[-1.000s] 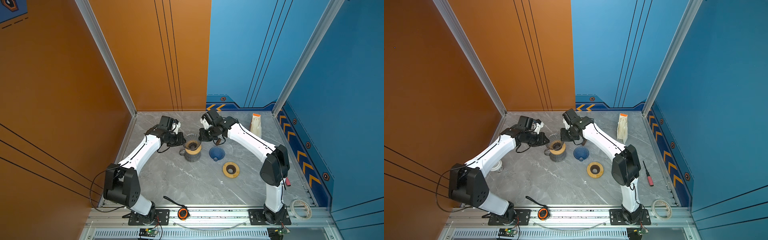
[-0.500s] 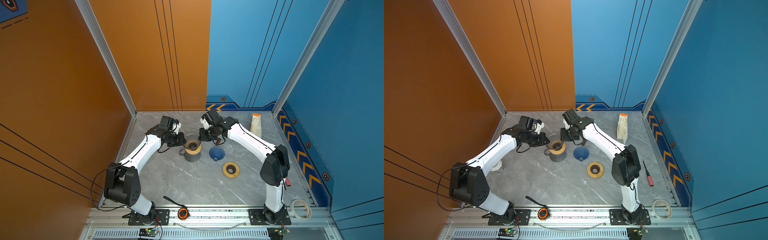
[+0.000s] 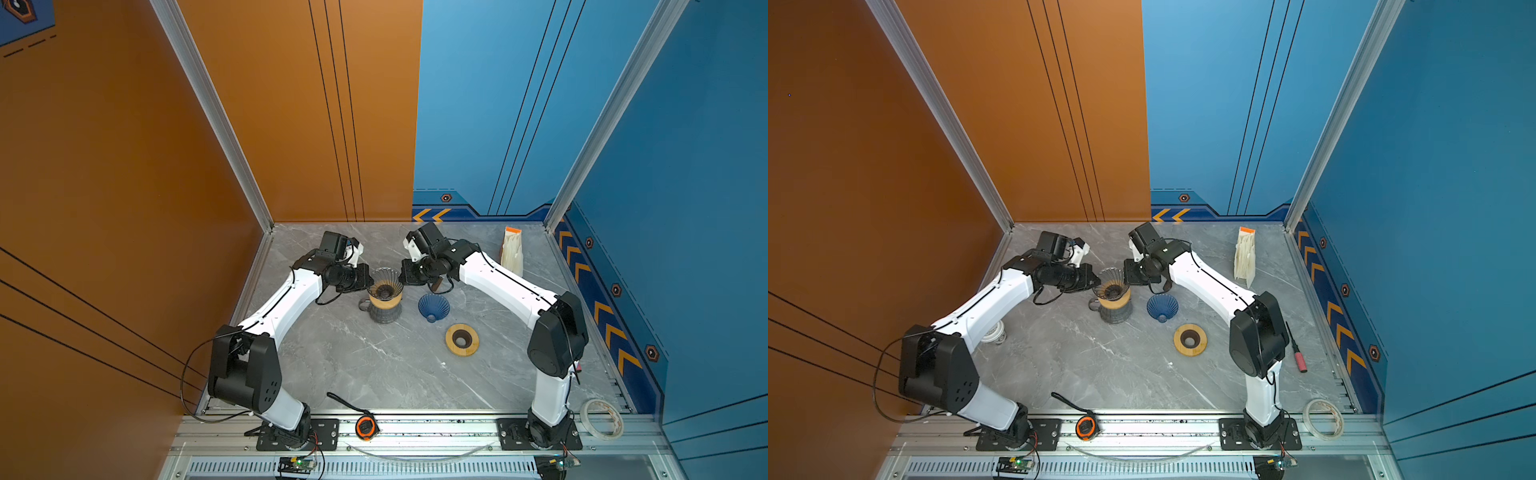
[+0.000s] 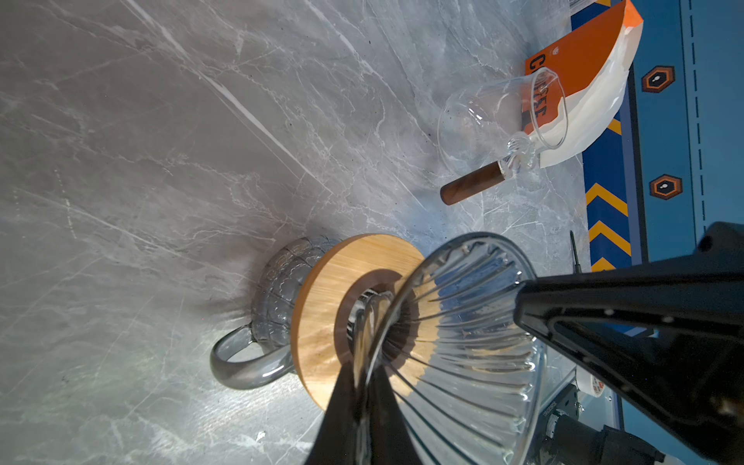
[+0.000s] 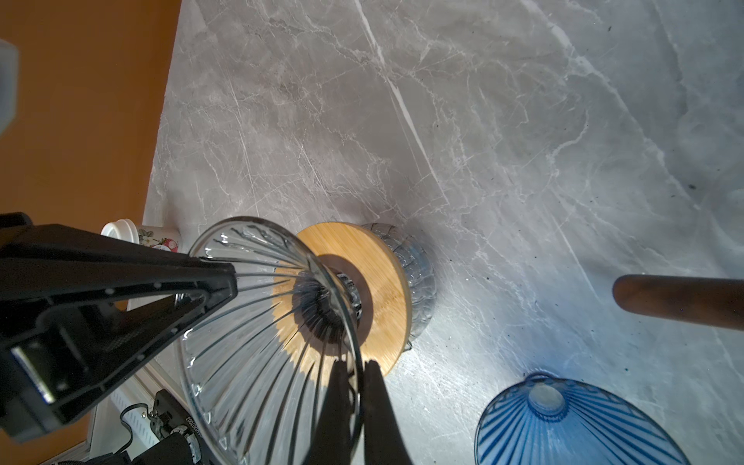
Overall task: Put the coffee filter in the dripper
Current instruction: 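Grasp the clear glass dripper rim with the left gripper beside the right gripper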
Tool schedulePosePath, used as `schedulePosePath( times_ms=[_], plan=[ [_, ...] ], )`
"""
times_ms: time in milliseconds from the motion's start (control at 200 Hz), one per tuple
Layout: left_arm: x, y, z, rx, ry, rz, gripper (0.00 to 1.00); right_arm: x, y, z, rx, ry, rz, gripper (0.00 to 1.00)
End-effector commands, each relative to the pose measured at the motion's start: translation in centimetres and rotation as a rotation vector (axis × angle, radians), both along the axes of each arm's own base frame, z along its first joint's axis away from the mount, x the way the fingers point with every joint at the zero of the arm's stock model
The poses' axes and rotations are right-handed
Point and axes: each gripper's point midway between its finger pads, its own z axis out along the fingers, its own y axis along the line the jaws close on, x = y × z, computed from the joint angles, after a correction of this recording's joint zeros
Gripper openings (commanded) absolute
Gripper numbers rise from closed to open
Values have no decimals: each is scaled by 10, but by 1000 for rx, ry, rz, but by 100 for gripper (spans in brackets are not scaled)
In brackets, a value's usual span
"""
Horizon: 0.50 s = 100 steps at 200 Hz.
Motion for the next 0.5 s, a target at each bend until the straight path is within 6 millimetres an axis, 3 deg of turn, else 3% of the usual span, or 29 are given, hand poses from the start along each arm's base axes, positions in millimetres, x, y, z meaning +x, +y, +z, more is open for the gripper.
schedulePosePath(
  times_ms=[0,496],
  plan=[
    [-7,10,-22,56,51,4,9,-5,-23,-43,-122,75,-42,0],
    [-18,19,-44,74,111,18,6,-5,-16,-49,-154,104,-37,0]
  ],
)
